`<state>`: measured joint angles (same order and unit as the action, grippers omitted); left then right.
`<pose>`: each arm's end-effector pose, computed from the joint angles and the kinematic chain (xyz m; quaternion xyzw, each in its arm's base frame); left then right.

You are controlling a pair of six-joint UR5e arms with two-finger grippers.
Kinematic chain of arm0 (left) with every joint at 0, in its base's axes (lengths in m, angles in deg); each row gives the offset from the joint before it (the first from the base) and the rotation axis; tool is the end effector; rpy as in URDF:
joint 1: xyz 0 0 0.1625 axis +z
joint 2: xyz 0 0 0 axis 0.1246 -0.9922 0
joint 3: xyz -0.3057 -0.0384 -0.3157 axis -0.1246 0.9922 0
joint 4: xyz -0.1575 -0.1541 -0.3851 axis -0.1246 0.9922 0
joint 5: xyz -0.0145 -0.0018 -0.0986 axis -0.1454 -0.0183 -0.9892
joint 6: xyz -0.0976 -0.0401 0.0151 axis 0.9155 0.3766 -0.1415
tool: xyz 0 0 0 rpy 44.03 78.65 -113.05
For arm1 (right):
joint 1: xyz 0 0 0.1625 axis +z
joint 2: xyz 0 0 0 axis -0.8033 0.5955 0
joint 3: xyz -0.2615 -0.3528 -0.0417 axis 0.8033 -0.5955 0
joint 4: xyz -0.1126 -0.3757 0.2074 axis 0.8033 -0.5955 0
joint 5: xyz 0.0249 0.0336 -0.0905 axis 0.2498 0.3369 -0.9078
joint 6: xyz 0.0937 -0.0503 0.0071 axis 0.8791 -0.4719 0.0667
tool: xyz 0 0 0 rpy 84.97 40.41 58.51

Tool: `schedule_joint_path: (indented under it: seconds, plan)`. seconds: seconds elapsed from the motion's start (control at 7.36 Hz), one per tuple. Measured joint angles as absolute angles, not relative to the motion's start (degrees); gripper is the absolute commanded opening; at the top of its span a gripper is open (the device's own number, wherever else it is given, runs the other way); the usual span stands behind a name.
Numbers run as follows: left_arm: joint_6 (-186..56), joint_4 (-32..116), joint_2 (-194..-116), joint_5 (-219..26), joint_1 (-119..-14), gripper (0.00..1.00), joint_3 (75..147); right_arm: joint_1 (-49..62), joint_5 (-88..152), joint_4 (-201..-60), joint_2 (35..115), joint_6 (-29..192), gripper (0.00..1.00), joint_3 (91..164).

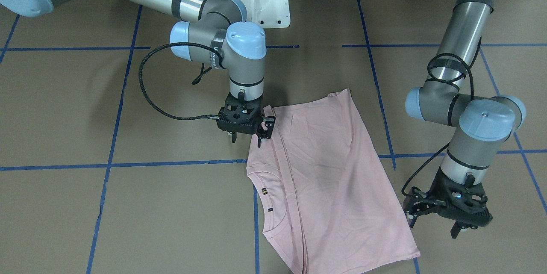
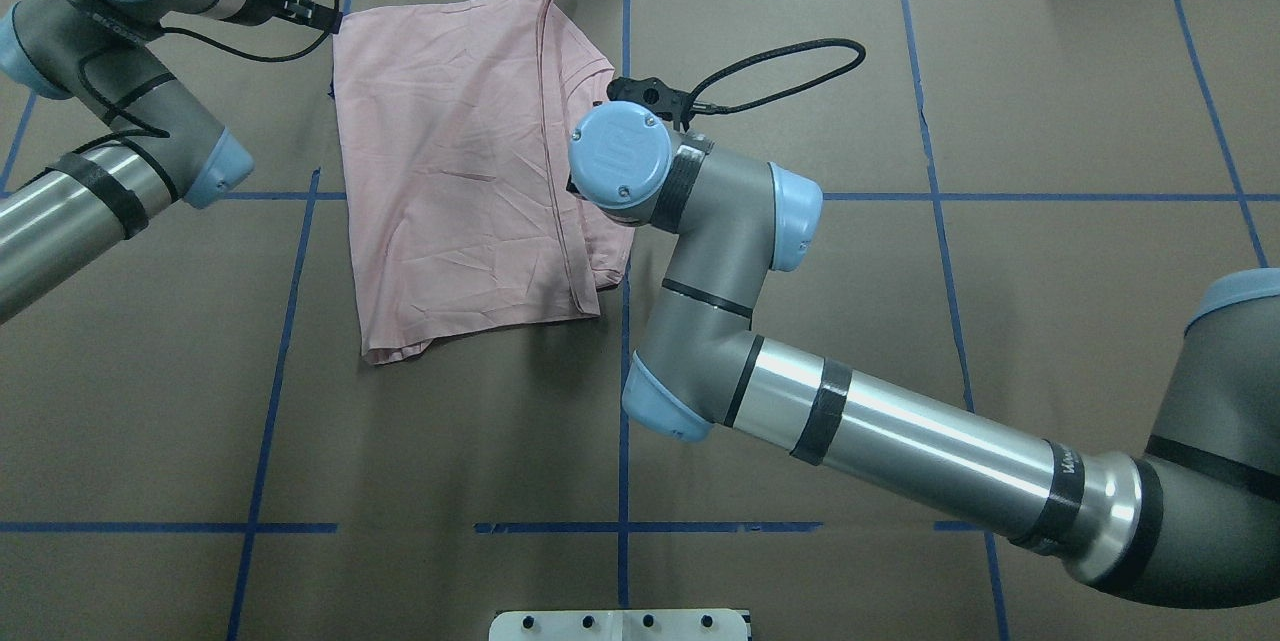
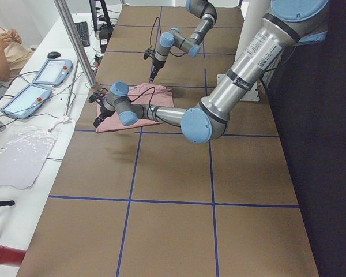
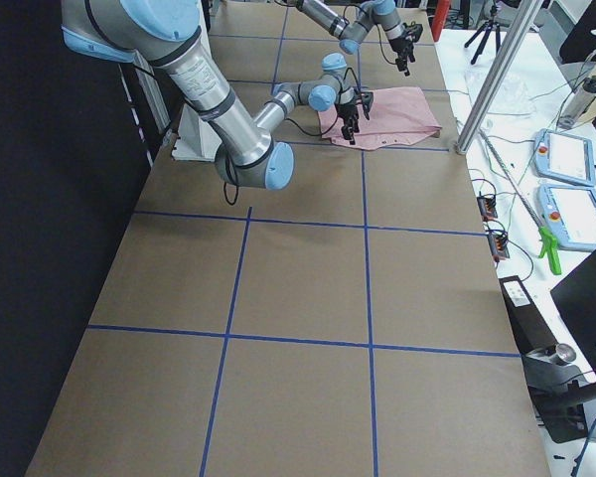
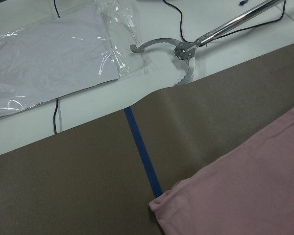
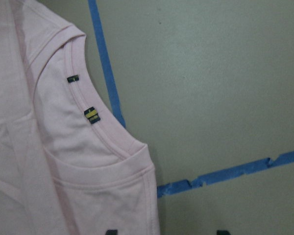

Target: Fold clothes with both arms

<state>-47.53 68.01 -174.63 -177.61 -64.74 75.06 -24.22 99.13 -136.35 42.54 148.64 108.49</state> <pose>0.3581 -0.7690 0.4500 0.3429 0.3325 0.0525 0.8770 -0.6656 -0.5252 0.1827 0.1157 -0.3597 0.1833 0.9075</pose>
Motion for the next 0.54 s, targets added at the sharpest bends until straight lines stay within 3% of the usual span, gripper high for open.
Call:
schedule_joint_path:
  seconds: [0.54]
  plan:
    - [-47.5, 68.1, -174.5, -177.6, -64.7, 1.0, 75.1, -27.8, 96.1, -137.2, 42.2, 148.8, 0.52, 107.5]
